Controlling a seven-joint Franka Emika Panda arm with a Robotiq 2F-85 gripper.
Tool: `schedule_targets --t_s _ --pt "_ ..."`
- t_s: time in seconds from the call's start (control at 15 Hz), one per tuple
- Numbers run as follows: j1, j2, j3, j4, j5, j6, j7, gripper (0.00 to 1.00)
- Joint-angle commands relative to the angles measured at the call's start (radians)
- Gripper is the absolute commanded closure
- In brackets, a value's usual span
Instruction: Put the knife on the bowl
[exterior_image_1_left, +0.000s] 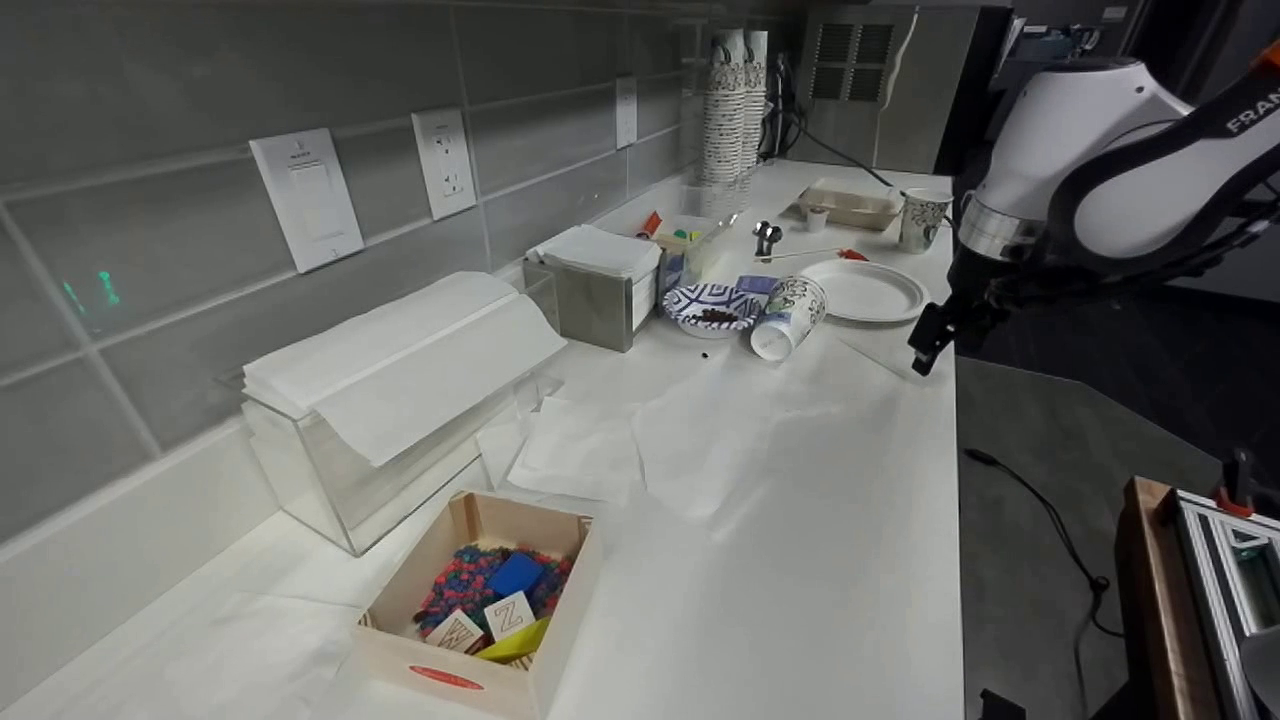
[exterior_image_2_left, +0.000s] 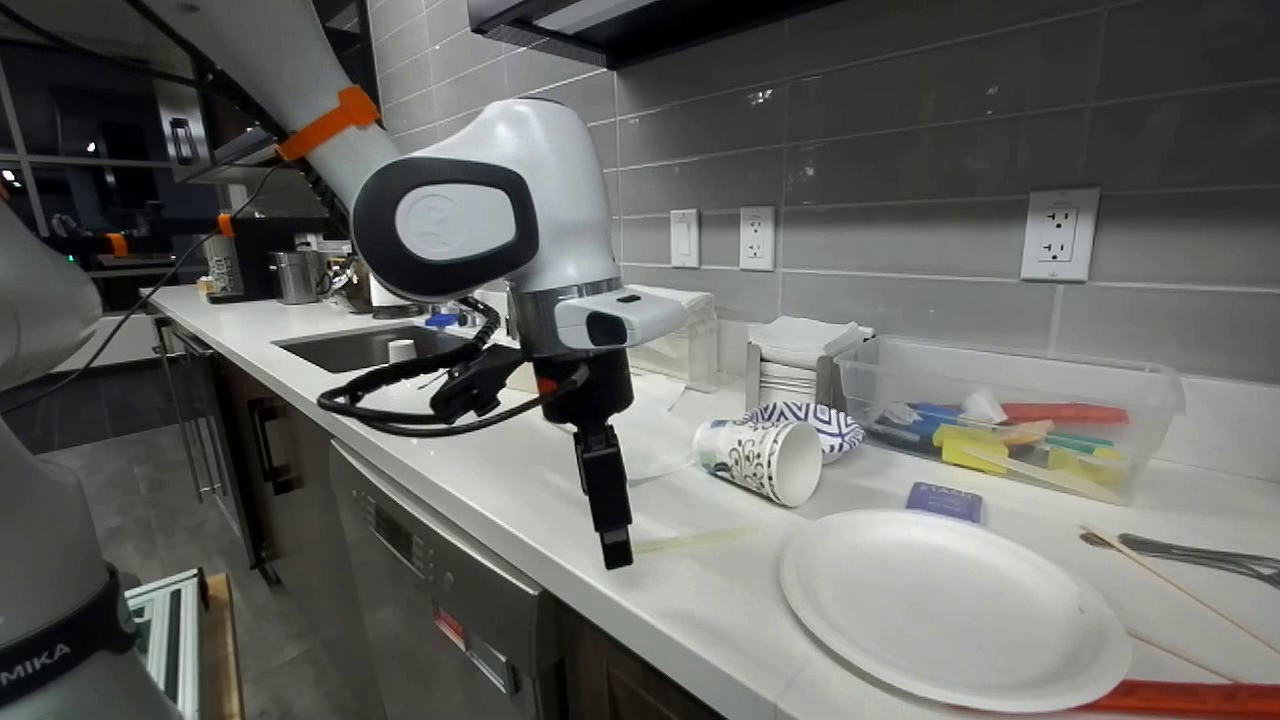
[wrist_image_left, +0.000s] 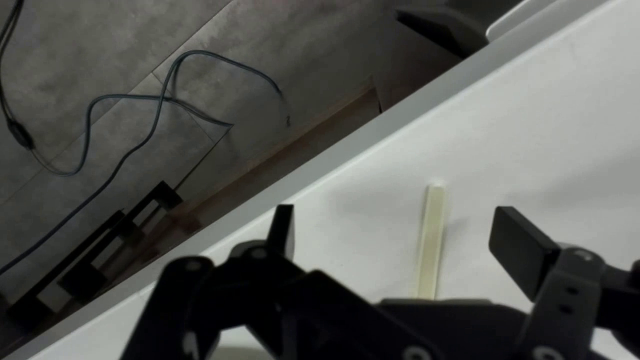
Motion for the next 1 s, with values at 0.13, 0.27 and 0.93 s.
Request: schedule_targets --t_s 0.13,0.27,0.93 --pt "0.011 0.011 -0.010 0.008 -0.002 -0.005 0.002 0.00" --pt "0.008 0.023 -0.006 0.011 -0.008 0.001 0.017 0.00" --pt "0.067 0.154 -0.009 0.109 0.062 0.003 0.060 0.00"
